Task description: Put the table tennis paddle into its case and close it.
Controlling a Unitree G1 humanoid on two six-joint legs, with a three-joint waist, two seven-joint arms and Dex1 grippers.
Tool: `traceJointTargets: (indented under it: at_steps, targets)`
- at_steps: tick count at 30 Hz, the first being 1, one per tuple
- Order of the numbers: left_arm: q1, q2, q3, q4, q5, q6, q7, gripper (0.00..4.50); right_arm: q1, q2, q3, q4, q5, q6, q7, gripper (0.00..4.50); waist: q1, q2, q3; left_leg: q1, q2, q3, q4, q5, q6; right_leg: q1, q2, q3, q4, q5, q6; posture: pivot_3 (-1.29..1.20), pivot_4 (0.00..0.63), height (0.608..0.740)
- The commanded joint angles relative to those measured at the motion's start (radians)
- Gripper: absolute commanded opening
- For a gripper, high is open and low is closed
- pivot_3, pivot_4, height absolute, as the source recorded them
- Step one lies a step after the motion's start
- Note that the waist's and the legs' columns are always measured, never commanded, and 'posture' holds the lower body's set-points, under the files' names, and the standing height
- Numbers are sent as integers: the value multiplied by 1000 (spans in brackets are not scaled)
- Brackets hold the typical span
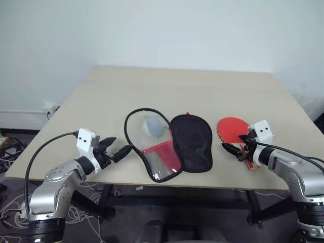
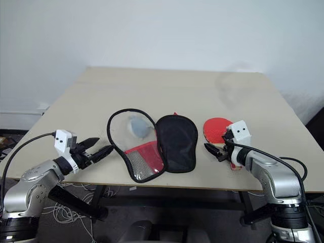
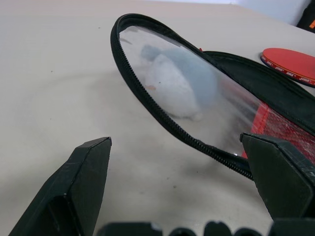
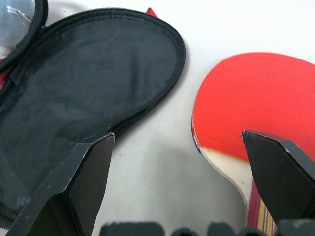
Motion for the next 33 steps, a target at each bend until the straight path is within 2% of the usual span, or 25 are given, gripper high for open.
traceJointTargets:
  at_steps: [1, 8, 13, 22, 26, 33]
  targets:
    - [8, 9, 18, -45, -7, -7, -1, 4462, -23, -13, -9, -29, 0, -17, 6, 4500, 0, 0, 0, 0, 0, 0, 0, 0, 0, 0, 0, 0, 0, 0, 0, 0, 0, 707]
    - [58, 11, 40, -98, -20, 13, 16, 4462, -55, -15, 15, -7, -3, -14, 24, 4500, 0, 0, 0, 0, 0, 0, 0, 0, 0, 0, 0, 0, 0, 0, 0, 0, 0, 707]
    - [69, 14, 38, -117, -23, 28, 14, 4462, -72, -22, -5, 14, -27, 0, -15, 4500, 2, 0, 0, 0, 0, 0, 0, 0, 0, 0, 0, 0, 0, 0, 0, 0, 0, 707]
    - [-21, 38, -21, -43, 11, 6, -47, 4462, -45, -44, -47, -24, -36, 46, -58, 4500, 2, 0, 0, 0, 0, 0, 0, 0, 0, 0, 0, 0, 0, 0, 0, 0, 0, 707]
    - [-46, 60, -44, -21, 12, -14, -112, 4462, -41, -43, -52, -24, -45, 68, -92, 4500, 2, 0, 0, 0, 0, 0, 0, 0, 0, 0, 0, 0, 0, 0, 0, 0, 0, 707]
    - [-33, 120, -61, -55, -8, -36, -244, 4462, -48, -115, -41, 10, -45, 43, -10, 4500, -1, 1, 0, 0, 0, 1, 0, 0, 0, -1, 0, 0, 0, 0, 0, 0, 0, 707]
